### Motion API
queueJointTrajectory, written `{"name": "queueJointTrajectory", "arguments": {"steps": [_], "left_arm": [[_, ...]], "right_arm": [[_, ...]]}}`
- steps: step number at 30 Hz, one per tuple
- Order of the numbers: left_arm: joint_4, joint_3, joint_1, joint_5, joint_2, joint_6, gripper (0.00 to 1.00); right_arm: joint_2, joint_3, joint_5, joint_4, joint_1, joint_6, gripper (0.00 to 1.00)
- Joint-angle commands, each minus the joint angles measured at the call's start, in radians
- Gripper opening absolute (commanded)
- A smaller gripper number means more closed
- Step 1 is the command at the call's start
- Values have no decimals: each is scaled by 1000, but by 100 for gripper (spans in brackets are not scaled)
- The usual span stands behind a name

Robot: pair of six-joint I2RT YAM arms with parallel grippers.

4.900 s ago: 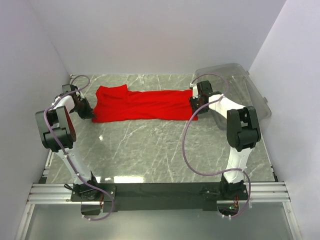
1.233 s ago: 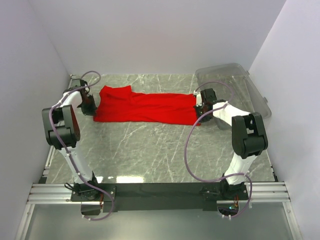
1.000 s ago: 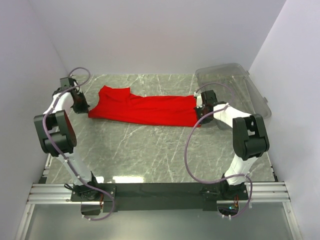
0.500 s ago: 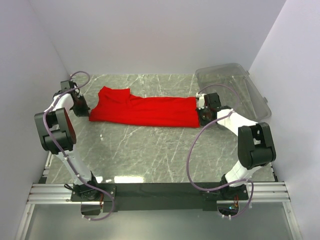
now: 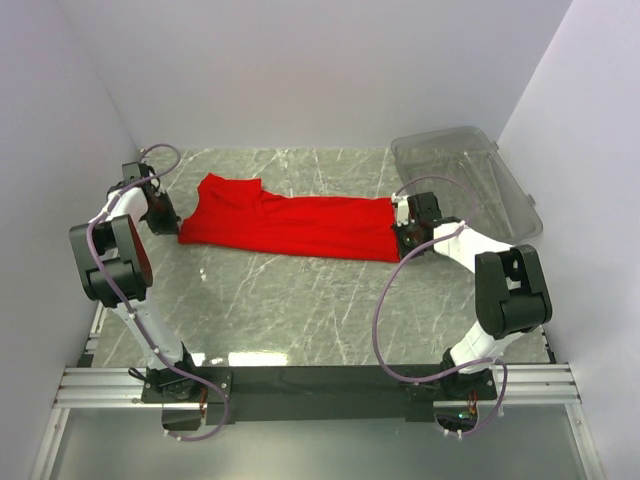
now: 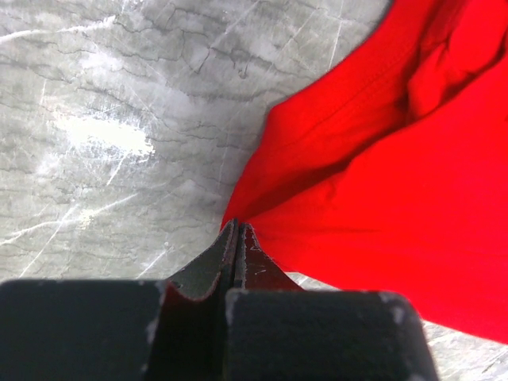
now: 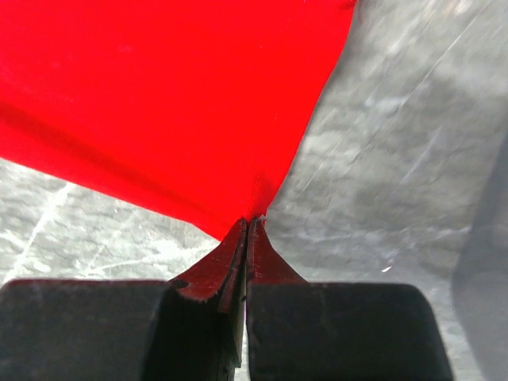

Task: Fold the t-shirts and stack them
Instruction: Fold the tshirt

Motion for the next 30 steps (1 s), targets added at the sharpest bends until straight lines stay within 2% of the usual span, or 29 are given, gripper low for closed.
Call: {"name": "queueJointTrajectory", "arguments": {"steps": [1, 7, 9, 10, 11, 13, 14, 17, 19, 22, 24, 25, 26, 27, 28, 29, 30], "left_arm": [[16, 6, 17, -68, 3, -1, 1], [8, 5, 19, -96, 20, -7, 1], [5, 5, 19, -97, 23, -13, 7], [7, 3, 19, -99, 22, -14, 15], [10, 2, 19, -99, 11, -22, 30], [28, -7, 19, -105, -35, -30, 41], [34, -11, 19, -108, -58, -36, 48], [25, 23, 21, -119, -124, -51, 54], [19, 58, 22, -116, -170, -60, 55], [30, 68, 24, -85, -242, -83, 56], [56, 31, 31, -53, -286, -117, 59], [71, 11, 37, 0, -334, -131, 64], [85, -10, 45, 22, -358, -169, 70], [108, -58, 72, 41, -380, -197, 76], [115, -81, 91, 77, -418, -220, 79], [125, -102, 109, 157, -434, -256, 79], [138, -150, 143, 200, -452, -274, 79]], "right_arm": [[-48, -38, 33, -15, -2, -2, 0], [-88, -78, 43, -15, 30, 14, 0], [-88, -72, 37, -25, 30, 14, 0], [-85, -61, 34, -32, 32, 12, 4], [-88, -58, 34, -35, 30, 9, 17], [-97, -33, 43, -35, 32, 6, 29], [-103, -20, 54, -37, 29, -1, 40], [-118, 54, 57, -61, 21, -43, 57], [-120, 108, 45, -83, 21, -69, 60], [-125, 151, -76, -136, 21, -178, 62], [-152, 143, -232, -163, 20, -342, 62], [-166, 120, -280, -195, 21, -406, 62], [-186, 108, -323, -212, 23, -543, 62], [-195, 94, -342, -221, 26, -599, 62], [-204, 67, -380, -245, 27, -661, 62], [-213, 54, -383, -253, 32, -772, 62], [-214, 42, -373, -250, 38, -807, 62]]}}
